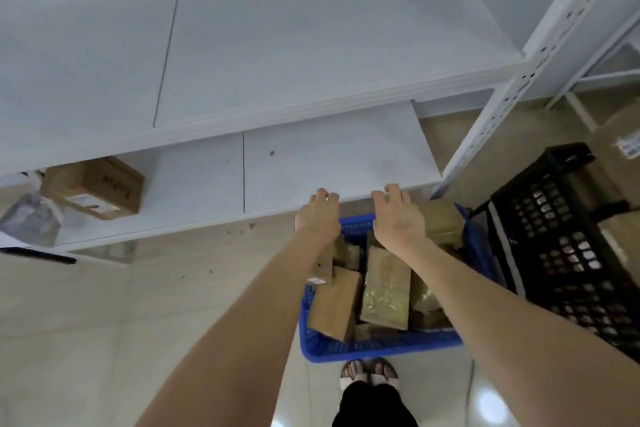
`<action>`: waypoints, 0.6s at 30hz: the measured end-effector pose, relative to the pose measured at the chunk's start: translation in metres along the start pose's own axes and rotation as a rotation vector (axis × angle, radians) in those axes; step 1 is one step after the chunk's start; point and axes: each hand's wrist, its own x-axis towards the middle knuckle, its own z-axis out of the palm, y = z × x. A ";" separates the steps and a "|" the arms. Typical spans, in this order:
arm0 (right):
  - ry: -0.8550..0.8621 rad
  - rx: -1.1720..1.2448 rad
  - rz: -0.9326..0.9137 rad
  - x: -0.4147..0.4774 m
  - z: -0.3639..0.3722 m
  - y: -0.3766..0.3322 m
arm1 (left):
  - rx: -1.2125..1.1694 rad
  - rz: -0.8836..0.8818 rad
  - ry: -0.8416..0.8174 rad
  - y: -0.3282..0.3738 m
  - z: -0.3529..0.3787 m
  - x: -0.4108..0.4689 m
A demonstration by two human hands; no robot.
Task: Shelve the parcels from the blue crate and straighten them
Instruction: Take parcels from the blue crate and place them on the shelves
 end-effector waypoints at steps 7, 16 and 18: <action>-0.212 0.162 0.066 0.030 0.129 -0.006 | -0.271 -0.210 -0.159 -0.043 0.135 0.039; -0.475 0.810 0.337 0.096 0.294 -0.031 | -0.570 -0.589 -0.121 -0.113 0.258 0.085; -0.524 0.899 0.381 0.110 0.321 -0.037 | -0.573 -0.617 -0.130 -0.125 0.275 0.099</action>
